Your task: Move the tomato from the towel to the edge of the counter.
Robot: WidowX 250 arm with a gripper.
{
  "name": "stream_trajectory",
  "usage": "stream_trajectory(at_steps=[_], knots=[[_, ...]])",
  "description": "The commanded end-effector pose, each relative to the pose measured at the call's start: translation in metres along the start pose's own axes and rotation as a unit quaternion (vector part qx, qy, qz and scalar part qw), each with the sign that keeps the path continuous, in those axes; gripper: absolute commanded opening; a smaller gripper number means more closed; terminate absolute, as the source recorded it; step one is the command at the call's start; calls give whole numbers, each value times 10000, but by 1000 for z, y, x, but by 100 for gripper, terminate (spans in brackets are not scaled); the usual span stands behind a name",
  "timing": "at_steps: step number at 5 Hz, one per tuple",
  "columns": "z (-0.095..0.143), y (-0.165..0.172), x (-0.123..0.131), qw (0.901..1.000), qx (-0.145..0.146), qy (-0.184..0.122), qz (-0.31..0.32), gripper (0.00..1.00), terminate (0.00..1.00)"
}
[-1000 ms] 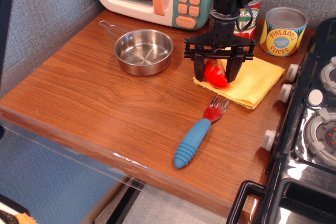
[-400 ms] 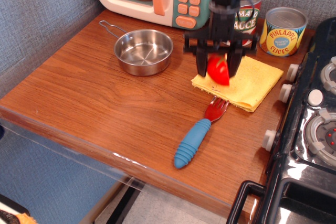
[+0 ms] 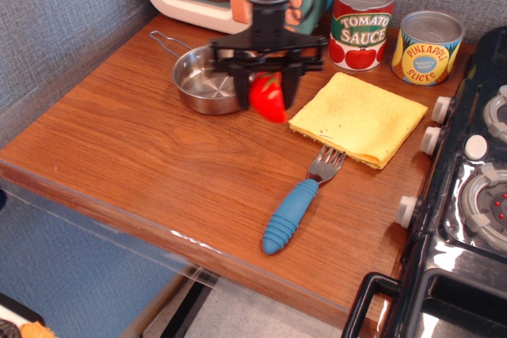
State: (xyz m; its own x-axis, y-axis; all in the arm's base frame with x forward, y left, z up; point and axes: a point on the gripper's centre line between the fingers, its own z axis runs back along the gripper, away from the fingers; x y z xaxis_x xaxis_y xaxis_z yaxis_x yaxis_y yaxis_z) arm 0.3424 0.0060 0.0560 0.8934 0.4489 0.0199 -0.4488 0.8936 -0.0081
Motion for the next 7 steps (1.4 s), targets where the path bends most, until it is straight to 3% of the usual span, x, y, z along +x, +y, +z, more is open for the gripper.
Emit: stream_trajectory(at_steps=[1,3,4,7], knots=[[5,51,-35,9991,423,13,-81,0,0],[-5,80,-36,9984,478,148,279,0,0],[-10,83,-35,9971,662,185,338,0,0],[-3,149,-10,9848,420,176,1674,0,0]])
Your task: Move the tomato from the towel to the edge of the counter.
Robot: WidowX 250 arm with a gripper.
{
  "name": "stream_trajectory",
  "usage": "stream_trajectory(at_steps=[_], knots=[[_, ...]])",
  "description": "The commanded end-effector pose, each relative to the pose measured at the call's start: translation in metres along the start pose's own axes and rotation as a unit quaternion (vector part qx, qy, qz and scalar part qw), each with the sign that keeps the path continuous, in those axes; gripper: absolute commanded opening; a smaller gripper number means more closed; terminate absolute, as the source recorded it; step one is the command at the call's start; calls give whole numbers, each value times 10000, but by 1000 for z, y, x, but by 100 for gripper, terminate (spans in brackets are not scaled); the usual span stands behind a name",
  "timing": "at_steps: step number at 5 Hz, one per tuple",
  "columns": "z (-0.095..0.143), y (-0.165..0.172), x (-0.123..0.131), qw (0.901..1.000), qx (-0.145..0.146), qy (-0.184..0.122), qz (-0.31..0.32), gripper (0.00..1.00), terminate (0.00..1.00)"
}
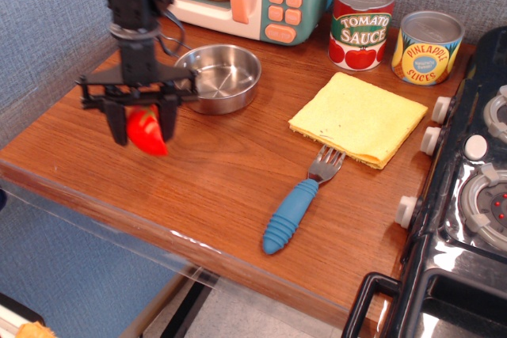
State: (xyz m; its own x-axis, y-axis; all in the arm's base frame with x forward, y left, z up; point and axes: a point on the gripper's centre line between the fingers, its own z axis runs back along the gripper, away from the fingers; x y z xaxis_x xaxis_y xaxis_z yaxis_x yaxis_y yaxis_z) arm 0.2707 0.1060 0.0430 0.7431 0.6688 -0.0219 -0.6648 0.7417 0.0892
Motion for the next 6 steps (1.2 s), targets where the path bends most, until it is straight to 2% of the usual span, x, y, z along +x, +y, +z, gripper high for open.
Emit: stream_trajectory(at_steps=[1,3,4,5,6], knots=[[0,39,25,9983,-159,-103,556,0,0],[-13,52,42,9951,-143,-565,805,0,0],[-18,53,46,9942,-104,-615,871,0,0],[-21,53,45,9948,-34,-521,877,100,0],[-21,52,45,9951,-44,-513,846,100,0]])
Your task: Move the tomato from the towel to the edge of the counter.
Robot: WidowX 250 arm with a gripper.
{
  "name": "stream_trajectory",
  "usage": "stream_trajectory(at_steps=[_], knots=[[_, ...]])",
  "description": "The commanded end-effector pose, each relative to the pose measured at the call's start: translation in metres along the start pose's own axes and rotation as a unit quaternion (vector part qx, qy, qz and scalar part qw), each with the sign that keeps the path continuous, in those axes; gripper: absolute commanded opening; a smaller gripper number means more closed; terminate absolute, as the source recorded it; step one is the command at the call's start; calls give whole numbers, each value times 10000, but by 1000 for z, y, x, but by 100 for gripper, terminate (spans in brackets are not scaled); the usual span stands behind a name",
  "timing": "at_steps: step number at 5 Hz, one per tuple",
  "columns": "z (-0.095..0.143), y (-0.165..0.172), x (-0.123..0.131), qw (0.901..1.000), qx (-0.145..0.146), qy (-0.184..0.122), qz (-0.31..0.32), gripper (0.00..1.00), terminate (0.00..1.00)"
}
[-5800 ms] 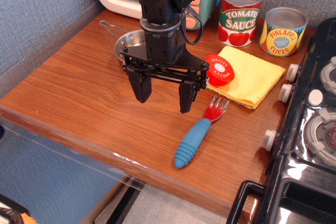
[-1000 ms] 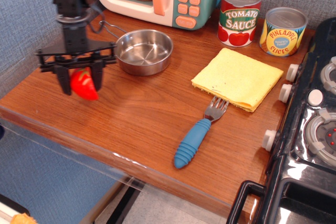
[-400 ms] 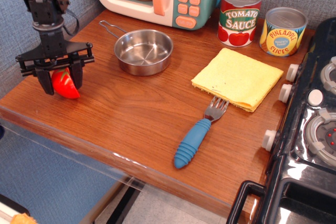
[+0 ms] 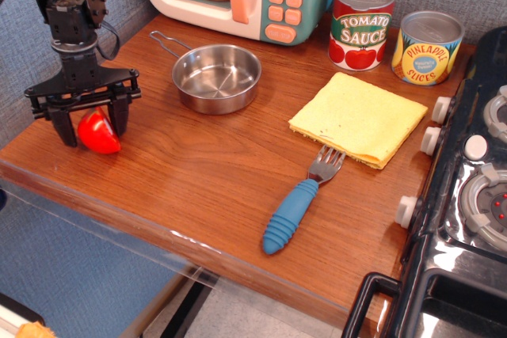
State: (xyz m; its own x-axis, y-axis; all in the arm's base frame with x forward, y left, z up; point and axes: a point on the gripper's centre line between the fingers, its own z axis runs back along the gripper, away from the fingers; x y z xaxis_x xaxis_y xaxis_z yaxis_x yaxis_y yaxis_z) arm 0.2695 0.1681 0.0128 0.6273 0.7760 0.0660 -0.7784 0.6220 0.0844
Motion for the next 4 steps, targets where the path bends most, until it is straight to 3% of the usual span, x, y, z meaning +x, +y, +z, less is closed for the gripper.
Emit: stream_trajectory(at_steps=[1,2,3,4], knots=[[32,2,2,9989,-229,-367,-195,100,0],[58,-5,-6,9952,-458,-710,-489,100,0],[76,-12,-14,9904,-522,-796,-1006,100,0],[76,-27,-14,9721,-685,-226,-2232,100,0]])
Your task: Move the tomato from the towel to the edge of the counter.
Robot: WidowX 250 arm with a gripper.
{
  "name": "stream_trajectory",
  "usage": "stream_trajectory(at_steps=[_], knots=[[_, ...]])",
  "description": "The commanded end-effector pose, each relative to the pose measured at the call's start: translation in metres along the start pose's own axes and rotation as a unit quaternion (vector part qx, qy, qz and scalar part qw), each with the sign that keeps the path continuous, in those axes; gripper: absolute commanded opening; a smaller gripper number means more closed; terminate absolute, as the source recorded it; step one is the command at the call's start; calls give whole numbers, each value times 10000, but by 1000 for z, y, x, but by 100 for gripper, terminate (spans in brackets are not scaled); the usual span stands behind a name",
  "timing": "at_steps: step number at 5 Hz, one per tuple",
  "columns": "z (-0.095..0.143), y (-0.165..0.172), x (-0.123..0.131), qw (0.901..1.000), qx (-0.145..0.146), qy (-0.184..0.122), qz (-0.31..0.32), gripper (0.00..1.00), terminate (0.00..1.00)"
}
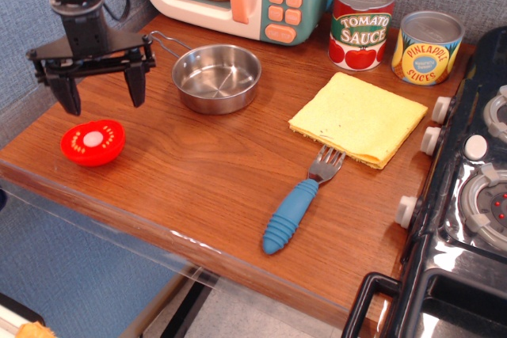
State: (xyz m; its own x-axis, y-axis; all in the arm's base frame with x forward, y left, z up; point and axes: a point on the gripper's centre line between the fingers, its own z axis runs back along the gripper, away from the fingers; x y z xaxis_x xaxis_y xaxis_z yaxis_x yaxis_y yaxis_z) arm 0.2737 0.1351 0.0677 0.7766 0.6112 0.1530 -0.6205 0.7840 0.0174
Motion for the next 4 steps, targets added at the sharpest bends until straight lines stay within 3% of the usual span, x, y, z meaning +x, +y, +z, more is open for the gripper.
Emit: stream_trajectory(at_steps=[1,3,4], knots=[[7,-14,10,9835,-307,569,-1687,100,0],[6,-15,10,9814,-303,566,-1808,100,0],[6,-15,10,9814,-303,566,-1808,100,100]])
